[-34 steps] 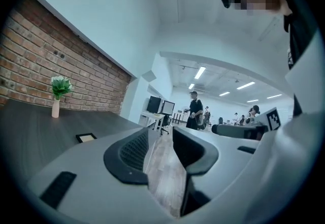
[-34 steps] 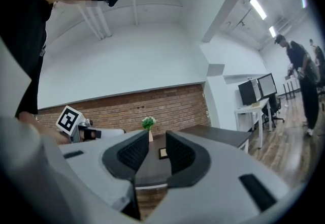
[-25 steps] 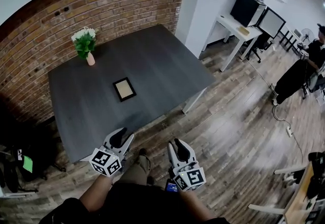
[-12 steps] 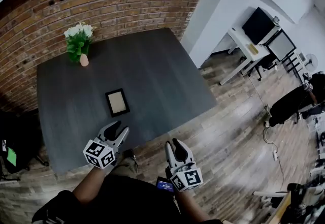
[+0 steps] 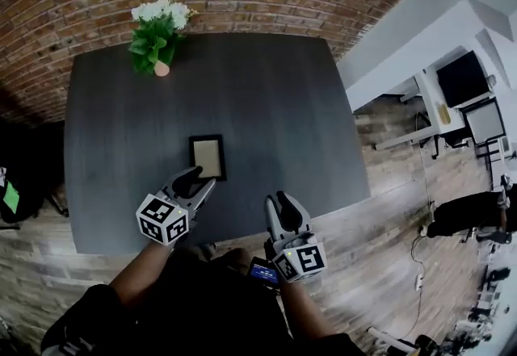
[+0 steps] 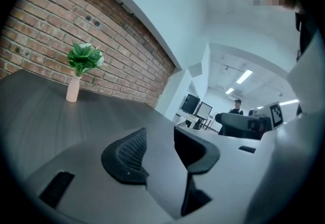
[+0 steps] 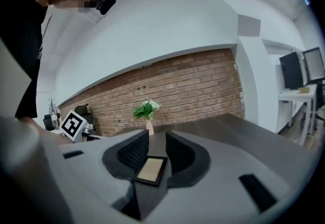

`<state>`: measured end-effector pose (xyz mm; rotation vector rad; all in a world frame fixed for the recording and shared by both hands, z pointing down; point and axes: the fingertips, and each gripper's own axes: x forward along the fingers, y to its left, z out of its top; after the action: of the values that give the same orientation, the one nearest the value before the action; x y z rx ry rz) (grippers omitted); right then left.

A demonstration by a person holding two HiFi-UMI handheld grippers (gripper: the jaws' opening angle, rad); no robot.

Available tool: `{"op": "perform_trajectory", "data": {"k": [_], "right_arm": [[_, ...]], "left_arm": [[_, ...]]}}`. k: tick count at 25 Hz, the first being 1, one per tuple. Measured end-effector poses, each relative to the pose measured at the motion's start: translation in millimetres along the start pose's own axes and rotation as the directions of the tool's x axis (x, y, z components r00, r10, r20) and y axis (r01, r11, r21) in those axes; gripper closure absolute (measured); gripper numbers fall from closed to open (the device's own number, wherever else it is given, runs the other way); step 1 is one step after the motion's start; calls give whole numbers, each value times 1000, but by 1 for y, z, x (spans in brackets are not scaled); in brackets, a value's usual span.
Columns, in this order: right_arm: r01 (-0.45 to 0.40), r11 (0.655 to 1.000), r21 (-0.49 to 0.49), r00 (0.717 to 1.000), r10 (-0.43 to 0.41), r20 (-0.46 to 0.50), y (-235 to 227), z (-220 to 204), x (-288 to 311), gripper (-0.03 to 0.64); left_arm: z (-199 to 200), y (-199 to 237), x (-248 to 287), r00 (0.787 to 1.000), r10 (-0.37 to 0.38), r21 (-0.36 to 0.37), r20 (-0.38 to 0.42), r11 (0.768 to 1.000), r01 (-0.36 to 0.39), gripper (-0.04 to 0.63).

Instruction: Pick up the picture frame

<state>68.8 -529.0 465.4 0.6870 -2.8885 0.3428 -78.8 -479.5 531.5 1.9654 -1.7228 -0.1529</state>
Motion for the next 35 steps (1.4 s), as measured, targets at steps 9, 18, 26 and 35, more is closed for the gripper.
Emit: {"op": "perform_trajectory", "data": {"k": [9,18,26,35], "right_arm": [[-205,978,36,956,207,-209,10,-56,104,509],[-258,960,107,881,279,-382,-2,-122,181,505],[-190,973,131,801,231,-552,-9,-187,207,495],[-157,982,108,753,189,-630,-16,-211,212,495]], "left_arm": [[-28,70,10,984,145,-102,-104,983,-155,427],[-50,141,26,945,288,-140,-157,941,-310,413],[-90,156,40,902,288,-130,-320,930,-343,413],[-116,164,49,852,316,-72,-417,923,-378,414]]}}
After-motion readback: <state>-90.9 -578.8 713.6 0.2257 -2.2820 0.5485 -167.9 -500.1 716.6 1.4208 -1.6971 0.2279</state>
